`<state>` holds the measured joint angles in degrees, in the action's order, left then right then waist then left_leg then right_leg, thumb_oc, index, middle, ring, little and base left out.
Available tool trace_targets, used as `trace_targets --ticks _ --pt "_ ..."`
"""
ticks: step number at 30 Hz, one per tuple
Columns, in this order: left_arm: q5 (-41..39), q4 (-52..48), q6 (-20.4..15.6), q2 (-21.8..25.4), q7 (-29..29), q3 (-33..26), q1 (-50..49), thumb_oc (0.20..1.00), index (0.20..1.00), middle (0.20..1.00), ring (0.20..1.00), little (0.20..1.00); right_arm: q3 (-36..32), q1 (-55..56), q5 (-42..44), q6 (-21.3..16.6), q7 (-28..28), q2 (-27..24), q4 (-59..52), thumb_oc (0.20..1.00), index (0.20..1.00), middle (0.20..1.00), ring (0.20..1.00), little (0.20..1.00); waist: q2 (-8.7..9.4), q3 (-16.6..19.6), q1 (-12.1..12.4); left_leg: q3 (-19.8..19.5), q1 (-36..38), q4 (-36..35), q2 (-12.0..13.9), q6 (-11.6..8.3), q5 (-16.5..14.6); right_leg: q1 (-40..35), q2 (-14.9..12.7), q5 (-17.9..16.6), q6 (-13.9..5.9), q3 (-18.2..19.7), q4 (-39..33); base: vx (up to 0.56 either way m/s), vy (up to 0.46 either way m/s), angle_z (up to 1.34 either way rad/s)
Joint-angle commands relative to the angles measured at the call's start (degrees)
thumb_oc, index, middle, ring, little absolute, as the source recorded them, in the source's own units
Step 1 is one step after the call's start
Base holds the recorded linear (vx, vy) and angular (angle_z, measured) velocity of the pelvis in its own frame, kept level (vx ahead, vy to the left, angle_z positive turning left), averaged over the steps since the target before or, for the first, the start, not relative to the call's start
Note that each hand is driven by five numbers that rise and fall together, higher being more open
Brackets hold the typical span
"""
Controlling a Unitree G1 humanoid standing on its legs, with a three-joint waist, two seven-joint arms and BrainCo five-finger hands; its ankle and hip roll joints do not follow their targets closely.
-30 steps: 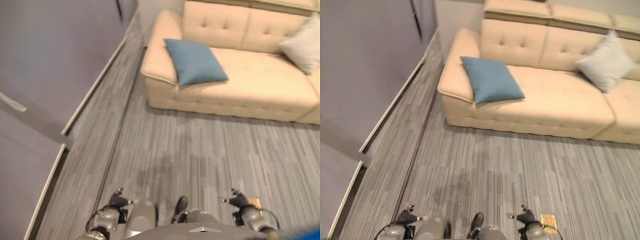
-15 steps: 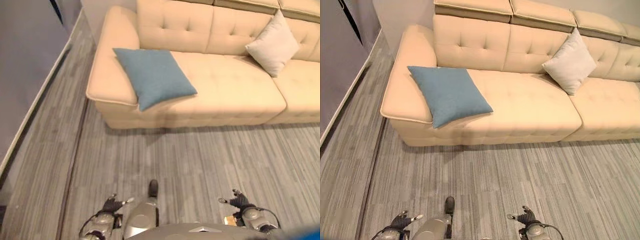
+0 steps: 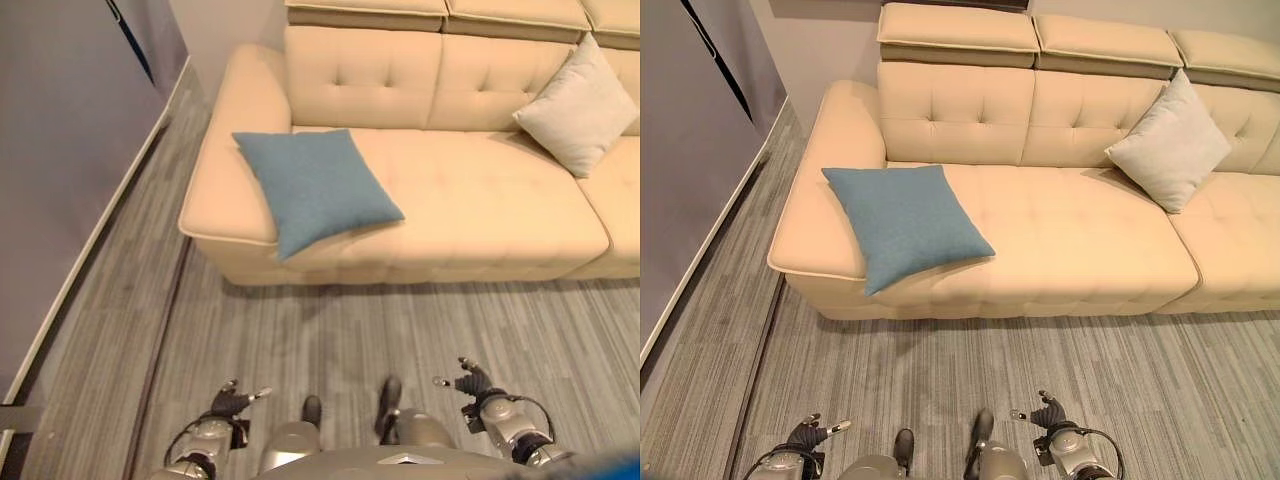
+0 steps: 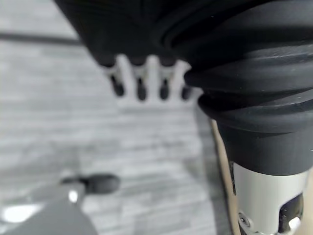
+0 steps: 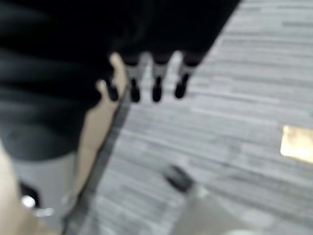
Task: Pick up all the scattered cushions and arrange them neatly on the sofa.
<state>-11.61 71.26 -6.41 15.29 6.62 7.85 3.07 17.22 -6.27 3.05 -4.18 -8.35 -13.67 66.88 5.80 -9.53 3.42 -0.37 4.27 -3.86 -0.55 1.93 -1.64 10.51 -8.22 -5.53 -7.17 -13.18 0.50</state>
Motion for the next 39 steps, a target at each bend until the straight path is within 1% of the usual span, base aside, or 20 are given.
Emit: trace_targets --ticks 1,4,5,6,7,8,10,11,14,20,23,25,27,29,30,32,34,35,37,39 --pt "2.55 1.74 -0.76 -0.05 0.2 0.97 2.08 1.0 1.0 1.0 1.0 1.0 -1.32 -0.26 0.56 -1.22 -0.31 -3.09 -1.0 1.0 1.0 1.0 1.0 1.0 -0.27 0.28 -0.03 2.76 -3.25 9.96 -2.55 -3.46 -5.64 -6.02 2.86 5.02 -1.09 -1.95 1.02 0.13 -0.111 0.71" --pt "2.48 1.01 -0.73 -0.75 0.12 1.69 2.89 1.0 1.0 1.0 1.0 1.0 -1.53 -0.4 1.81 -1.61 -0.4 -3.61 -0.95 1.0 1.0 1.0 1.0 1.0 0.61 -1.02 -0.15 7.22 -9.51 21.35 0.43 -5.38 -4.2 -9.17 2.21 5.45 0.35 -4.04 -1.12 0.03 -0.09 0.79" --pt "2.47 1.01 -0.73 -0.75 0.12 1.69 2.91 1.0 1.0 1.0 1.0 1.0 -1.54 -0.42 1.82 -1.61 -0.4 -3.61 -0.94 1.0 1.0 1.0 1.0 1.0 0.54 -1.0 -0.19 7.16 -9.75 21.7 0.52 -5.4 -4.36 -9.14 2.29 5.42 0.38 -4.1 -1.15 0.03 -0.088 0.88" --pt "2.07 0.74 -0.72 -0.81 0.26 1.94 3.27 1.0 1.0 1.0 1.0 1.0 -1.56 -0.47 2.57 -1.6 -0.5 -3.66 -0.54 1.0 1.0 1.0 1.0 1.0 0.95 -1.23 0.05 9.46 -12.09 24.23 2.77 -5.21 -4.08 -11.01 2.66 6.39 1.22 -5.3 -2.62 0.03 -0.059 0.89" --pt "2.07 0.74 -0.72 -0.82 0.26 1.95 3.26 1.0 1.0 1.0 1.0 1.0 -1.56 -0.47 2.58 -1.61 -0.5 -3.68 -0.54 1.0 1.0 1.0 1.0 1.0 0.77 -1.39 0.14 9.46 -12.07 24.67 3.0 -5.26 -4.42 -11.23 2.87 6.39 1.25 -5.27 -2.68 0.13 -0.073 0.28" --pt "1.71 0.68 -0.68 -0.79 0.29 2.06 3.33 1.0 1.0 1.0 1.0 1.0 -1.39 -0.41 2.77 -1.51 -0.53 -3.61 -0.23 1.0 1.0 1.0 1.0 1.0 0.67 -1.28 0.43 9.78 -12.63 23.89 4.23 -5.43 -5.7 -12.48 3.29 7.6 1.05 -5.84 -3.16 0.17 0.013 0.25" --pt "1.6 0.84 -0.4 -0.32 0.17 2.02 3.26 1.0 1.0 1.0 1.0 1.0 -1.27 -0.36 2.83 -1.52 -0.55 -3.41 0.07 1.0 1.0 1.0 1.0 1.0 1.35 -0.8 1.17 10.05 -14.14 16.13 5.19 -5.01 -2.12 -13.18 3.38 8.13 1.08 -7.18 -3.28 0.18 0.041 0.4" --pt "1.6 0.84 -0.4 -0.32 0.17 2.02 3.26 1.0 1.0 1.0 1.0 1.0 -1.27 -0.36 2.83 -1.52 -0.55 -3.41 0.07 1.0 1.0 1.0 1.0 1.0 1.37 -0.8 1.16 10.05 -14.09 16.03 5.15 -5.01 -2.06 -13.2 3.35 8.14 1.08 -7.18 -3.28 0.13 0.048 0.45" --pt "1.1 1.21 -0.33 0.4 0.2 1.59 2.89 1.0 1.0 1.0 1.0 1.0 -1.44 -0.4 2.95 -1.43 -0.81 -3.16 -0.26 1.0 1.0 1.0 1.0 1.0 1.21 -0.18 1.87 10.92 -15.83 10.28 6.75 -6.45 3.08 -15.03 4.46 10.24 1.48 -7.45 -3.07 0.22 0.127 0.1" --pt "2.33 1.79 0.22 1.59 -0.28 0.46 1.67 1.0 1.0 1.0 1.0 1.0 -1.76 -0.23 2.33 -1.62 -0.61 -1.86 -1.06 1.0 1.0 1.0 1.0 1.0 1.89 1.6 2.01 10.74 -11.56 9.44 4.05 -4.61 0.24 -14.24 2.12 10.86 -0.16 -6.53 4.16 0.21 0.22 -0.12" --pt "1.87 0.9 0.3 3.01 -0.02 -0.1 2.01 1.0 1.0 1.0 1.0 1.0 -1.45 -1.52 1.84 -1.52 -0.6 -1.55 -2.73 1.0 1.0 1.0 1.0 1.0 0.64 0.64 1.57 11.68 -8.76 9.17 3.76 -2.58 -1.56 -8.4 -0.4 8.68 -2.4 -6.17 18.04 0.14 0.263 -0.22" --pt "1.67 0.69 0.07 3.22 0.02 -0.23 1.94 1.0 1.0 1.0 1.0 1.0 -1.42 -1.85 1.78 -1.56 -0.52 -1.57 -2.98 1.0 1.0 1.0 1.0 1.0 -0.13 0.25 1.23 11.77 -7.13 8.51 3.1 -1.86 -2.22 -6.06 -0.25 7.9 -2.67 -5.65 21.36 0.11 0.147 -0.28" --pt "1.51 0.55 0.0 3.19 0.05 -0.23 1.87 1.0 1.0 1.0 1.0 1.0 -1.38 -1.86 1.73 -1.51 -0.51 -1.62 -3.04 1.0 1.0 1.0 1.0 1.0 -0.47 0.12 0.99 11.63 -6.03 7.96 2.71 -1.65 -2.46 -5.16 -0.16 7.88 -2.35 -5.68 21.34 0.15 0.089 -0.18" --pt "1.47 0.57 -0.05 2.84 0.04 -0.08 1.94 1.0 1.0 1.0 1.0 1.0 -1.19 -1.97 1.13 -1.09 -0.52 -2.15 -2.83 1.0 1.0 1.0 1.0 1.0 -1.31 -0.01 0.4 11.02 -3.75 5.87 1.69 -1.47 -3.2 -3.57 -0.4 7.73 -1.47 -6.51 13.87 0.24 0.062 -0.13" --pt "1.47 0.57 -0.05 2.83 0.05 -0.09 1.94 1.0 1.0 1.0 1.0 1.0 -1.19 -1.97 1.13 -1.09 -0.52 -2.16 -2.83 1.0 1.0 1.0 1.0 1.0 -1.33 -0.04 0.39 11.01 -3.71 5.86 1.71 -1.47 -3.2 -3.63 -0.37 7.71 -1.46 -6.53 13.82 0.13 0.0 0.03" --pt "1.6 1.28 -0.32 2.09 0.11 0.05 2.23 1.0 1.0 1.0 1.0 1.0 -1.27 -2.36 0.56 -0.62 -0.46 -2.63 -2.4 1.0 1.0 1.0 1.0 1.0 -1.74 -0.54 -0.52 9.8 -2.04 5.18 1.04 -1.94 -3.92 -0.99 -1.51 3.96 -2.65 -5.48 4.57 0.25 -0.031 -0.04" --pt "1.77 1.48 -0.34 1.97 0.23 0.03 2.38 1.0 1.0 1.0 1.0 1.0 -1.34 -2.27 0.46 -0.57 -0.3 -2.85 -2.43 1.0 1.0 1.0 1.0 1.0 -1.86 -0.7 -0.96 9.36 -1.73 5.4 0.88 -2.07 -4.26 -0.51 -1.74 3.22 -2.9 -4.71 3.25 0.23 -0.039 0.16" --pt "1.92 1.81 -0.56 1.52 0.21 0.04 2.5 1.0 1.0 1.0 1.0 1.0 -1.47 -1.79 0.68 -0.5 -0.17 -2.75 -2.06 1.0 1.0 1.0 1.0 1.0 -1.02 -0.68 -1.41 8.52 -1.41 6.53 -0.15 -2.1 -5.66 -1.35 -1.75 2.1 -3.18 -2.81 1.84 0.15 -0.037 0.15" --pt "1.96 1.77 -0.66 1.28 0.13 0.22 2.69 1.0 1.0 1.0 1.0 1.0 -1.54 -1.54 0.87 -0.67 -0.26 -2.87 -1.97 1.0 1.0 1.0 1.0 1.0 -0.7 -0.43 -1.57 7.85 -1.09 7.03 -0.34 -2.33 -6.35 -1.89 -1.49 1.87 -3.21 -2.53 1.6 0.26 -0.091 0.37" --pt "2.37 1.92 -0.69 0.77 -0.16 0.72 2.76 1.0 1.0 1.0 1.0 1.0 -2.19 -0.56 1.73 -1.08 0.09 -3.1 -1.91 1.0 1.0 1.0 1.0 1.0 0.14 0.68 -2.45 7.28 -1.19 9.96 0.14 -4.03 -8.21 -3.43 -1.13 2.32 -2.46 -3.3 1.35 0.35 -0.184 0.74"
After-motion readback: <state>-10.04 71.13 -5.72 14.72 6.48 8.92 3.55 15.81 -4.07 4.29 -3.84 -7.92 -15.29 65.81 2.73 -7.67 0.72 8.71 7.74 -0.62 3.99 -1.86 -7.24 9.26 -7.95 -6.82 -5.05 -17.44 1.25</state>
